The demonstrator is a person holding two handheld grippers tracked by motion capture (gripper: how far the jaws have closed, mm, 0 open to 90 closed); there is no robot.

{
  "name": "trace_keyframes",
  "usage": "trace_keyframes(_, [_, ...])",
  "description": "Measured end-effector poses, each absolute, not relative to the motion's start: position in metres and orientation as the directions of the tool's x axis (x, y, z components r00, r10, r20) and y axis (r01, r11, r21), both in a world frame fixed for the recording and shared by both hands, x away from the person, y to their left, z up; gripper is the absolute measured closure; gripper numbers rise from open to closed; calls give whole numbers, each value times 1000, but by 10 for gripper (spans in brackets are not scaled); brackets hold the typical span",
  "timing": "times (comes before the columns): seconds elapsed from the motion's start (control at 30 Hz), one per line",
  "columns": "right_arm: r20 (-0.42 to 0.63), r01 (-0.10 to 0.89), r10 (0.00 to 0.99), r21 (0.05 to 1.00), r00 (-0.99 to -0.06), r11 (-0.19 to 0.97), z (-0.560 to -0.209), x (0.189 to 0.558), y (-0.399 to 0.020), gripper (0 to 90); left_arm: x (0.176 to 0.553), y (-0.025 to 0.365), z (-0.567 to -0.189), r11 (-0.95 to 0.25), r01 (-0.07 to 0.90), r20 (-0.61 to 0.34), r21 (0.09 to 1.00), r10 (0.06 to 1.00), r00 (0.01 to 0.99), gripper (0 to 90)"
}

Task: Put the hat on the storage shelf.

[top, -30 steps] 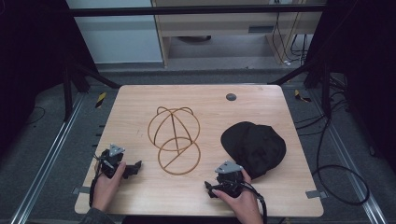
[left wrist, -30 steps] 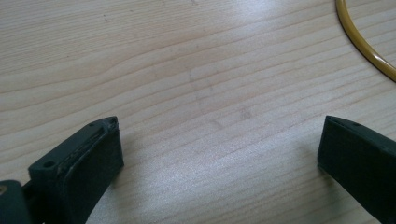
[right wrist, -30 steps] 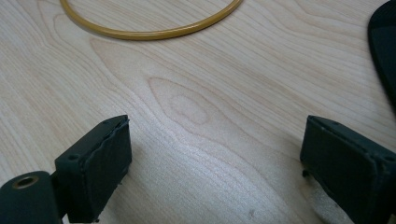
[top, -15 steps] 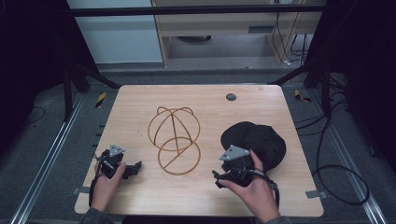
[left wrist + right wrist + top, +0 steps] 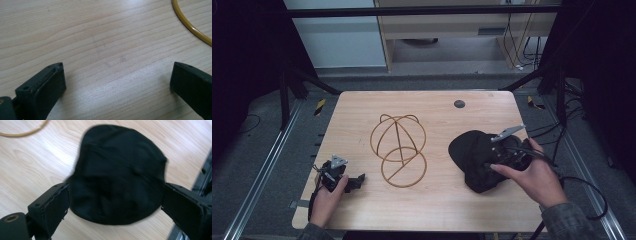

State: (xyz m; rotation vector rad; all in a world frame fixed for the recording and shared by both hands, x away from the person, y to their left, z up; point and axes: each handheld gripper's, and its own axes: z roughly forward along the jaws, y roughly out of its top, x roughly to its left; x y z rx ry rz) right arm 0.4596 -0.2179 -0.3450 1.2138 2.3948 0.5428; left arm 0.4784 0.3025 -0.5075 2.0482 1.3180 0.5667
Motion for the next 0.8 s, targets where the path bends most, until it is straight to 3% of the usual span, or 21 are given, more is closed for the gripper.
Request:
trace_keyframes(0.33, [-110,723,849,475,-516,501,-333,486,-237,96,478,298,-508,-312,632,16,710,904,428,0])
trace_keyframes(0.8, [-62,780,851,369,-521,505,-361,526,-228,84,478,295,-508,-330,622,20,710,892,451,0])
